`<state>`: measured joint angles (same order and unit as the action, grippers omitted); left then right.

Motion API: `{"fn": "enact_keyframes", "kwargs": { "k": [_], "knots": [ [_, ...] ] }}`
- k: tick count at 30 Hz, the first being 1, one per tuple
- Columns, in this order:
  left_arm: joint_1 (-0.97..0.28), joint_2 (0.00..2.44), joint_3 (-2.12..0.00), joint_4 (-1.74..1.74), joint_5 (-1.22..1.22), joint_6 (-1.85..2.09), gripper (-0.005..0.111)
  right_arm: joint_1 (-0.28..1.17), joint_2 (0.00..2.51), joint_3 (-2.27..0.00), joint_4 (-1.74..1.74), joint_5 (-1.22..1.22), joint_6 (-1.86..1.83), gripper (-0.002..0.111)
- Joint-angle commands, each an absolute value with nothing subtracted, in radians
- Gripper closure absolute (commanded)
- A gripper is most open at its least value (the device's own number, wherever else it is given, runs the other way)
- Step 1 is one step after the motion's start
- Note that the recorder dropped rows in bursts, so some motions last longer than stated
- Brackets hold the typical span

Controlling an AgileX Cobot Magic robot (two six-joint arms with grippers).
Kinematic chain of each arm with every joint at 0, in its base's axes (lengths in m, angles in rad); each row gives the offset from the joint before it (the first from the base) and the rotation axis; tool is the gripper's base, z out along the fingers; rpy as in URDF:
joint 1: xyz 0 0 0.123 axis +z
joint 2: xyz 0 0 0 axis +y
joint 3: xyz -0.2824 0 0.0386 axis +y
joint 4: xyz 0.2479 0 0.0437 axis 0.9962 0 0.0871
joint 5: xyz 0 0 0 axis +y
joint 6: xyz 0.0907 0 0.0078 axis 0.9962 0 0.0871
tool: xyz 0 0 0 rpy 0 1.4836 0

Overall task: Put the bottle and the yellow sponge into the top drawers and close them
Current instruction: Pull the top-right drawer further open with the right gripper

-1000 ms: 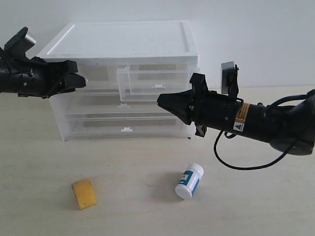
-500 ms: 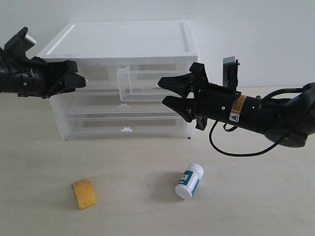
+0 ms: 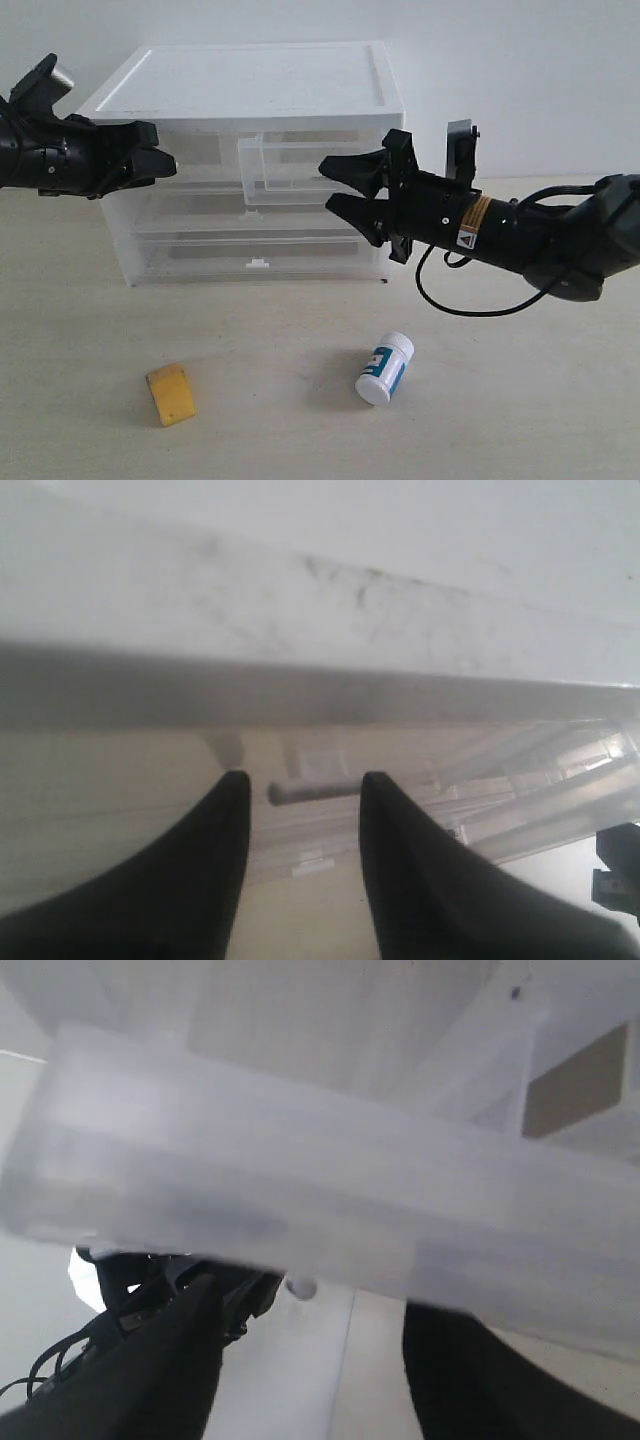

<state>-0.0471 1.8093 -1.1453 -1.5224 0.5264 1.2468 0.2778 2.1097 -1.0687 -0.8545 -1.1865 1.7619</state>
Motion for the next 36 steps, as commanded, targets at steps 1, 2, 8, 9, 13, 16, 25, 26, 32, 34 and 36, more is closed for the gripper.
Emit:
{"fn": "enact_keyframes", "kwargs": {
  "k": [1,2,8,9,13,16,25,26,32,34,36],
  "knots": [
    [-0.048,1.809,-1.161,-1.550,0.502,1.250,0.072,0.280,2.133,-1.091,-0.847,-1.221,1.742,0.058],
    [-0.048,1.809,-1.161,-1.550,0.500,1.250,0.072,0.280,2.133,-1.094,-0.847,-1.221,1.742,0.058],
    [-0.048,1.809,-1.161,-1.550,0.494,1.250,0.072,0.280,2.133,-1.109,-0.829,-1.221,1.734,0.087],
    [-0.048,1.809,-1.161,-1.550,0.494,1.250,0.072,0.280,2.133,-1.109,-0.827,-1.221,1.727,0.093],
    [-0.048,1.809,-1.161,-1.550,0.494,1.250,0.072,0.280,2.133,-1.109,-0.827,-1.221,1.725,0.090],
    [-0.048,1.809,-1.161,-1.550,0.494,1.250,0.072,0.280,2.133,-1.109,-0.827,-1.221,1.716,0.091],
    [-0.048,1.809,-1.161,-1.550,0.494,1.250,0.072,0.280,2.133,-1.109,-0.832,-1.221,1.685,0.108],
    [-0.048,1.809,-1.161,-1.550,0.494,1.250,0.072,0.280,2.133,-1.109,-0.832,-1.221,1.685,0.108],
    [-0.048,1.809,-1.161,-1.550,0.493,1.250,0.072,0.280,2.133,-1.109,-0.848,-1.221,1.691,0.108],
    [-0.048,1.809,-1.161,-1.550,0.493,1.250,0.072,0.280,2.133,-1.109,-0.864,-1.221,1.691,0.108],
    [-0.048,1.809,-1.161,-1.550,0.493,1.250,0.072,0.280,2.131,-1.104,-0.868,-1.221,1.694,0.108]
  ]
}}
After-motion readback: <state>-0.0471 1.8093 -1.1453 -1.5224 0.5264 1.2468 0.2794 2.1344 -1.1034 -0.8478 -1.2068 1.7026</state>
